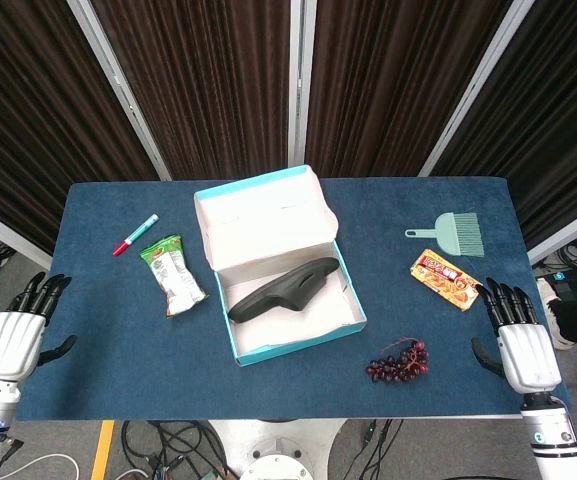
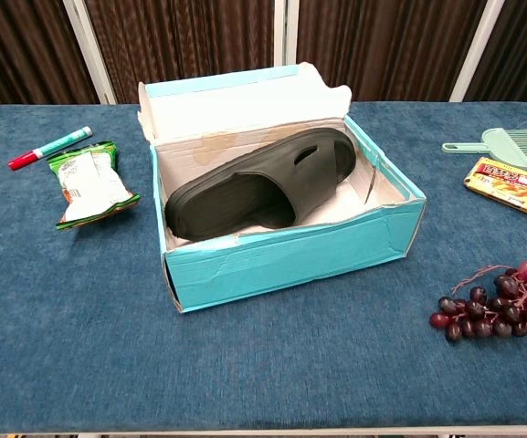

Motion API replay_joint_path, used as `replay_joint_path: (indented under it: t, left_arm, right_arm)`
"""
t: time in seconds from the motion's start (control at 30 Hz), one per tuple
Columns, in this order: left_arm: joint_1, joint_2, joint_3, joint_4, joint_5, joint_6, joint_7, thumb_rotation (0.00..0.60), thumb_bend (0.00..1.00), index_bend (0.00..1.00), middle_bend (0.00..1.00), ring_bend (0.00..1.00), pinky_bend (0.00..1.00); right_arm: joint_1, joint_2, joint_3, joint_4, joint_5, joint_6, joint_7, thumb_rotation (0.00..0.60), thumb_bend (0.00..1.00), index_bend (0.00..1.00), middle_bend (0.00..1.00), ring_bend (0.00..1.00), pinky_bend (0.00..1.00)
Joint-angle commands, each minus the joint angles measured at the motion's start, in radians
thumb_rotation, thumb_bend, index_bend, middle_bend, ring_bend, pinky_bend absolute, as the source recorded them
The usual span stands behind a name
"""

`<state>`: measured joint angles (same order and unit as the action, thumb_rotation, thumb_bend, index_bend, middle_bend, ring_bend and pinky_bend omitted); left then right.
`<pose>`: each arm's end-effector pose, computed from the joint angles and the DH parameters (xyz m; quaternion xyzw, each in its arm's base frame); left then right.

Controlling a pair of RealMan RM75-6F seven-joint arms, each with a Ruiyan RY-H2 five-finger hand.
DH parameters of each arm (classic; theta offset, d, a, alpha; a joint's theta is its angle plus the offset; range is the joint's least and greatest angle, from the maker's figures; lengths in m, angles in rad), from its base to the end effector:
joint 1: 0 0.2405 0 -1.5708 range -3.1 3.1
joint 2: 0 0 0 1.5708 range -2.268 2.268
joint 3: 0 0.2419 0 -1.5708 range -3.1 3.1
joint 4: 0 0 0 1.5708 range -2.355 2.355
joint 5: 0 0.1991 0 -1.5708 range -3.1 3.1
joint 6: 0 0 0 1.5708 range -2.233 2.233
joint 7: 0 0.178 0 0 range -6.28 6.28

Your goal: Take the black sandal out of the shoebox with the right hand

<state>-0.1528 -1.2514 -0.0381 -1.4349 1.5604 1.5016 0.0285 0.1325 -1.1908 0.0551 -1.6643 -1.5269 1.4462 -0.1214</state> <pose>-0.2901 0.2323 0.1340 -0.6335 -0.3308 -0.3986 0.5748 -0.2634 -0.2251 0.1295 0.6215 -0.3764 0.3994 0.5590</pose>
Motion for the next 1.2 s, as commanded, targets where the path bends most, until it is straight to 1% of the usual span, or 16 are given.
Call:
replay_joint_path:
  t: [0.03,0.33,0.43,0.57,0.63,0.77,0.87,0.97,1.2]
  left_arm:
    - [0.000,-0.001,0.000,0.001,-0.001,-0.001,-0.002,0.600,0.19,0.10,0.11,0.03,0.29]
    - [-0.008,0.005,-0.004,-0.009,-0.005,-0.012,-0.002,0.600,0.19,0.10,0.11,0.03,0.29]
    - [-0.013,0.010,-0.007,-0.011,-0.004,-0.016,-0.005,0.600,0.19,0.10,0.11,0.03,0.29]
    - [-0.008,0.012,0.000,-0.003,-0.004,-0.016,-0.013,0.600,0.19,0.10,0.11,0.03,0.29]
    - [-0.004,0.009,0.001,0.005,-0.007,-0.015,-0.020,0.600,0.19,0.10,0.11,0.03,0.29]
    - [-0.002,-0.002,0.000,0.015,-0.013,-0.014,-0.033,0.600,0.19,0.10,0.11,0.03,0.29]
    - [-0.001,-0.004,0.003,0.021,-0.008,-0.011,-0.034,0.600,0.19,0.10,0.11,0.03,0.29]
    - [0.002,-0.004,0.002,0.029,-0.013,-0.009,-0.042,0.600,0.19,0.10,0.11,0.03,0.29]
    - [0.007,-0.002,0.004,0.040,-0.018,-0.011,-0.061,0.600,0.19,0.10,0.11,0.03,0.29]
  right_arm:
    - [0.000,0.000,0.000,0.000,0.000,-0.001,-0.001,0.600,0.30,0.00,0.00,0.00,0.00]
    - [0.013,-0.001,0.006,-0.022,0.006,-0.019,-0.019,0.600,0.30,0.00,0.00,0.00,0.00]
    - [0.035,-0.001,0.020,-0.041,0.005,-0.036,-0.038,0.600,0.30,0.00,0.00,0.00,0.00]
    - [0.082,0.017,0.051,-0.092,0.001,-0.073,-0.082,0.600,0.30,0.00,0.02,0.00,0.00]
    - [0.109,0.024,0.065,-0.118,0.003,-0.103,-0.110,0.600,0.30,0.00,0.02,0.00,0.00]
    - [0.180,0.029,0.097,-0.172,0.048,-0.200,-0.129,0.600,0.30,0.00,0.06,0.00,0.00]
    - [0.228,0.023,0.118,-0.188,0.080,-0.261,-0.150,0.600,0.30,0.00,0.07,0.00,0.00]
    - [0.287,0.002,0.138,-0.188,0.114,-0.326,-0.196,0.600,0.30,0.00,0.08,0.00,0.00]
    - [0.421,-0.081,0.175,-0.172,0.217,-0.458,-0.301,0.600,0.30,0.00,0.08,0.00,0.00]
